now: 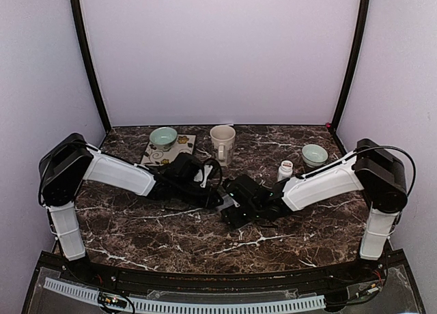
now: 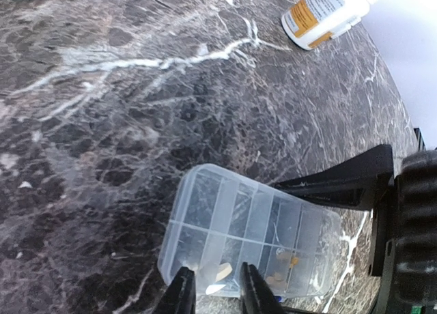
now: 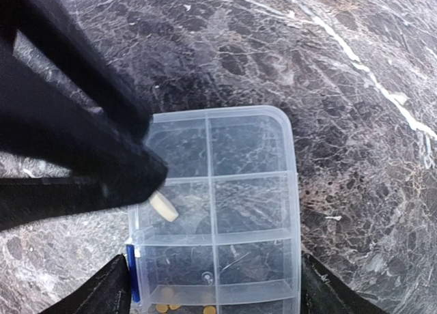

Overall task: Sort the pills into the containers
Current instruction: Close the lid of the pill container on the pill container, then reset both arms

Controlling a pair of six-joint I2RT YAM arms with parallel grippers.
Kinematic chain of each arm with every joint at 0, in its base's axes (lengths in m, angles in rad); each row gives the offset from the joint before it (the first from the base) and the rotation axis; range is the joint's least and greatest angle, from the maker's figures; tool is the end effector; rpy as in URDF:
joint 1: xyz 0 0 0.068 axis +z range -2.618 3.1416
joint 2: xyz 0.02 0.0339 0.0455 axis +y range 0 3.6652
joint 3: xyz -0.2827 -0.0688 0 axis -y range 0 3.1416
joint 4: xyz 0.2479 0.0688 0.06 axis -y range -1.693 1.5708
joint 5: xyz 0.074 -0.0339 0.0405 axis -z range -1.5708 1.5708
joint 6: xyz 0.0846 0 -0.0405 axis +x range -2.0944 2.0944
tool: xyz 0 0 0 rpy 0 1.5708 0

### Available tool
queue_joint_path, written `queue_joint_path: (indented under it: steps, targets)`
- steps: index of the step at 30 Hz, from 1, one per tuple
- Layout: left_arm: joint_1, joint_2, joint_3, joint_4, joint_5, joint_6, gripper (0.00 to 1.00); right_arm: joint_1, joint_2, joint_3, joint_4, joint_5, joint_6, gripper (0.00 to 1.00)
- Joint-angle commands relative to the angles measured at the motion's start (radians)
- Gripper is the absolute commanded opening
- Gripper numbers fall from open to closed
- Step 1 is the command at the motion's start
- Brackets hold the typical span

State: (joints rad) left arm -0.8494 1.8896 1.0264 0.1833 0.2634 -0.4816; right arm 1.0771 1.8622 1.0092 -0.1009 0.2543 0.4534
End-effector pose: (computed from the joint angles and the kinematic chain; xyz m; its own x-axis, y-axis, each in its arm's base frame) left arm 0.2717 -0.3422 0.1347 -0.7657 0.1935 -0.6134 0.5687 0.6491 -0.5053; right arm 0.2081 0.3418 0.1099 -0.6906 -0.3887 -0.6099 -0.5348 0.8421 0.0689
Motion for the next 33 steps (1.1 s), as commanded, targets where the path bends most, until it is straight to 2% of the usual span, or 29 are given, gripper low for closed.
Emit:
queue_joint_path:
  steps: [1,10,17,21,24,30,33]
  targets:
    - [0.016,-0.099,0.0,-0.039,-0.085,0.001,0.28,-0.008,-0.022,-0.026,-0.014,-0.013,0.022,0.84]
    - [0.024,-0.232,-0.015,-0.087,-0.235,-0.004,0.52,-0.003,-0.115,-0.019,-0.027,0.021,0.021,0.9]
    - [0.024,-0.436,-0.073,-0.12,-0.512,0.04,0.69,0.015,-0.254,-0.008,-0.074,0.147,0.026,0.91]
    - [0.024,-0.548,-0.113,-0.127,-0.715,0.092,0.73,0.013,-0.347,0.017,-0.116,0.31,0.027,0.93]
    - [0.024,-0.627,-0.153,-0.113,-0.843,0.126,0.76,0.004,-0.406,0.027,-0.145,0.431,0.029,0.99]
    - [0.028,-0.761,-0.243,-0.025,-1.031,0.232,0.78,-0.078,-0.527,0.004,-0.208,0.631,0.06,1.0]
    - [0.041,-0.799,-0.282,0.037,-1.089,0.289,0.8,-0.139,-0.632,-0.058,-0.179,0.691,0.042,1.0]
